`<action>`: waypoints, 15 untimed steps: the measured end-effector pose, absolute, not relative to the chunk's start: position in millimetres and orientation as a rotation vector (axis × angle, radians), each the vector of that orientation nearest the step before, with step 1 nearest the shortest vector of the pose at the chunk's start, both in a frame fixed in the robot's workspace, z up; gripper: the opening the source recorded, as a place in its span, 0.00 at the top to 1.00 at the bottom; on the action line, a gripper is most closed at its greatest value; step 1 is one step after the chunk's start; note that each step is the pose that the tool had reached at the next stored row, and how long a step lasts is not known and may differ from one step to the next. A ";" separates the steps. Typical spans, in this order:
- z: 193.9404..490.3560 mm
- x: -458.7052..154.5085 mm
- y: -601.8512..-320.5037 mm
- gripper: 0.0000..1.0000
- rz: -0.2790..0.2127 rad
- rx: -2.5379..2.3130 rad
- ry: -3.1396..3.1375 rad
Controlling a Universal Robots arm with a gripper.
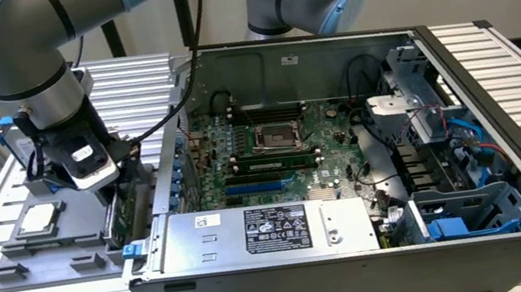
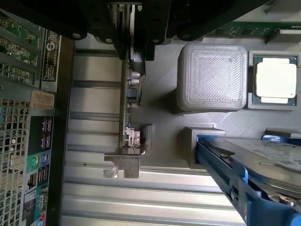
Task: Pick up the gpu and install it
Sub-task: 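Pick up the gpu and move the gpu toward the slot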
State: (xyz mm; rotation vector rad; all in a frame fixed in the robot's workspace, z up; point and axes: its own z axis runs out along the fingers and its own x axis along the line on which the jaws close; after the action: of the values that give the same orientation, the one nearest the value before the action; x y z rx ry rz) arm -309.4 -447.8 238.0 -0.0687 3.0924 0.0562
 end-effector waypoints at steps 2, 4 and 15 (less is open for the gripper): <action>238.2 -309.3 -447.8 0.73 0.056 -0.065 3.092; 239.9 -309.3 -447.8 0.73 0.056 -0.059 3.093; 273.4 -308.3 -447.8 0.73 0.056 -0.045 3.102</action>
State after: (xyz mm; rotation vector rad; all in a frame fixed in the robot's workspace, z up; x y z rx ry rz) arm -308.3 -447.8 273.4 -0.0451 3.1016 0.0559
